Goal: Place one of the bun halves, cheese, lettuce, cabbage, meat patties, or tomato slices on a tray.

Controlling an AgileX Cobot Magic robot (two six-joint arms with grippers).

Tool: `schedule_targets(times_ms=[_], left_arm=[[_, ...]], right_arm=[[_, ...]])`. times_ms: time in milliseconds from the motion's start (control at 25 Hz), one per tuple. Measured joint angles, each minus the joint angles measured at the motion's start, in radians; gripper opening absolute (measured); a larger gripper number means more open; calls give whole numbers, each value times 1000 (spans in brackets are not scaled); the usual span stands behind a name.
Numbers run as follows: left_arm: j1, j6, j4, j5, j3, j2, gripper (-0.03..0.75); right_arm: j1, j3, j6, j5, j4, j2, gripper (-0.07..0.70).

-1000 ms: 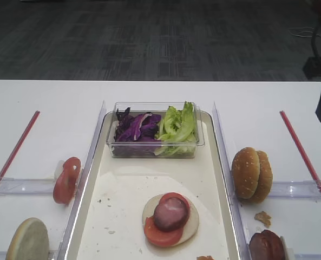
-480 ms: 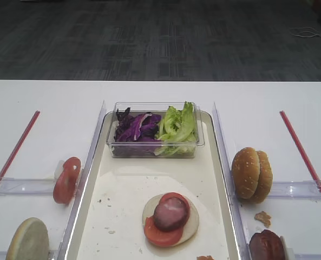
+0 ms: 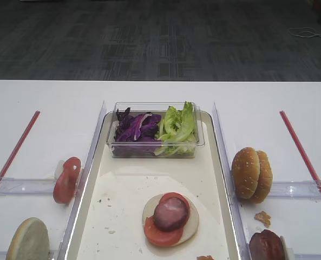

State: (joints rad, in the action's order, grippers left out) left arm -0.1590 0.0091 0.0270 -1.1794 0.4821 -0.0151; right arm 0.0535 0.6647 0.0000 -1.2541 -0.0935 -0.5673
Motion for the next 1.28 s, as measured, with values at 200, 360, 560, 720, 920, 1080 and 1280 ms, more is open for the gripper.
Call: schedule_targets(times_ms=[200, 360, 560, 720, 920, 1080, 1280], left_arm=[[0, 0, 0, 0, 0, 0, 307], [0, 0, 0, 0, 0, 0, 307], [0, 0, 0, 0, 0, 0, 307], [0, 0, 0, 0, 0, 0, 307], [0, 0, 0, 0, 0, 0, 307], [0, 0, 0, 0, 0, 0, 309], [0, 0, 0, 0, 0, 0, 307]], right_arm=[[0, -65, 0, -6, 0, 140, 390], [0, -113, 0, 3, 0, 234, 390], [0, -148, -17, 19, 0, 334, 390], [0, -156, -23, 43, 0, 401, 390], [0, -159, -43, 69, -2, 481, 390], [0, -159, -50, 70, -2, 540, 390], [0, -159, -50, 70, -2, 584, 390]])
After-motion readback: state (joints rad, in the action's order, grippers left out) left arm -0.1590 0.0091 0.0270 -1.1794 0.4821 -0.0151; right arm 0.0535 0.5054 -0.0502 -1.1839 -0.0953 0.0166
